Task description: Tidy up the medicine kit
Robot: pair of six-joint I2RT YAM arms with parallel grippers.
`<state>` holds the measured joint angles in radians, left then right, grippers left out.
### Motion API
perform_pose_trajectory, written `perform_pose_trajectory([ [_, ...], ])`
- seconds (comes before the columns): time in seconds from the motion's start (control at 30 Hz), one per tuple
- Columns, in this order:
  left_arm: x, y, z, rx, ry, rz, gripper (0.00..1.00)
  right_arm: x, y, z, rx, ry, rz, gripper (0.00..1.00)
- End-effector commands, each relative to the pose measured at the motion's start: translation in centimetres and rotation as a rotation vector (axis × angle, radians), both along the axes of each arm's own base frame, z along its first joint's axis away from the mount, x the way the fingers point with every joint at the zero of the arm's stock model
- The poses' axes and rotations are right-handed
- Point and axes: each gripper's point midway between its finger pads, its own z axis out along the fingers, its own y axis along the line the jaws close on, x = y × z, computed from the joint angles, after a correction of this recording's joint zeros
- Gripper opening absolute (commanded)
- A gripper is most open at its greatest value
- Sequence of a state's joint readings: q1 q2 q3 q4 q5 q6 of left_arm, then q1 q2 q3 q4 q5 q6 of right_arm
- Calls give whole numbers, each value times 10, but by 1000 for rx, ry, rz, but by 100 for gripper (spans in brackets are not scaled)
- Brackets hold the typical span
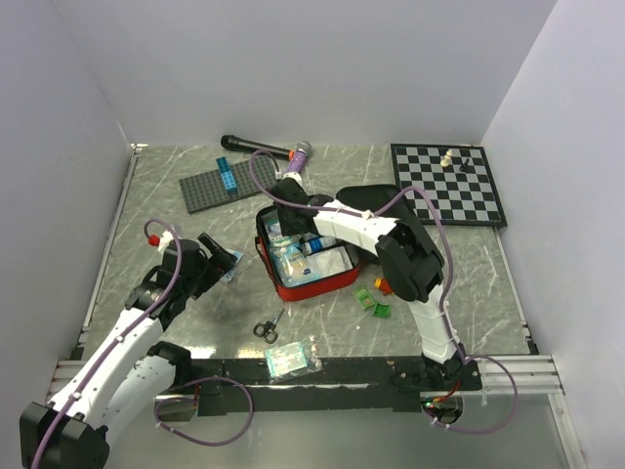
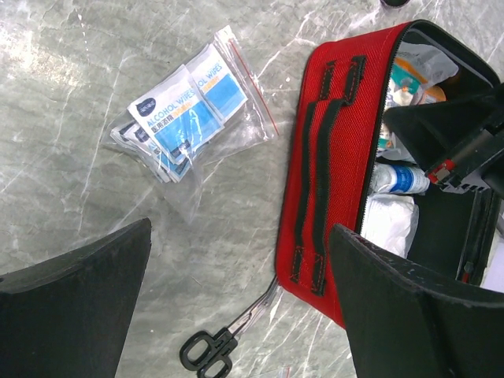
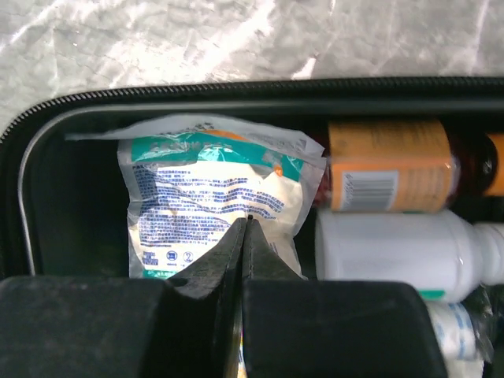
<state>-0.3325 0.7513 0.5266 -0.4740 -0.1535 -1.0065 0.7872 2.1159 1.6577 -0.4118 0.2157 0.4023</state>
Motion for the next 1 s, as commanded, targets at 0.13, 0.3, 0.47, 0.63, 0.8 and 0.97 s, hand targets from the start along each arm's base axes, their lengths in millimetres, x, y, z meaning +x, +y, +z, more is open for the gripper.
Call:
perform_pose_trajectory([
  [0.13, 7, -5, 0, -5, -18, -27, 98, 10, 12, 36, 66, -94, 55, 28],
  [0.3, 10, -7, 5, -9, -30, -31, 98, 13, 10, 69, 102, -153, 45, 42],
  [0.47, 11, -6, 11, -11, -48, -28, 98, 7, 2, 106, 141, -220, 46, 46],
  [0.63, 10, -11, 8, -39, -43, -37, 99, -3, 11, 82, 134, -136, 109, 35],
  [0.8, 6, -10, 8, -39, -32, -39, 99, -9, 17, 35, 100, -43, 125, 29],
  [0.97, 2, -7, 11, -40, -48, -29, 99, -2, 17, 9, 72, 1, 107, 28],
])
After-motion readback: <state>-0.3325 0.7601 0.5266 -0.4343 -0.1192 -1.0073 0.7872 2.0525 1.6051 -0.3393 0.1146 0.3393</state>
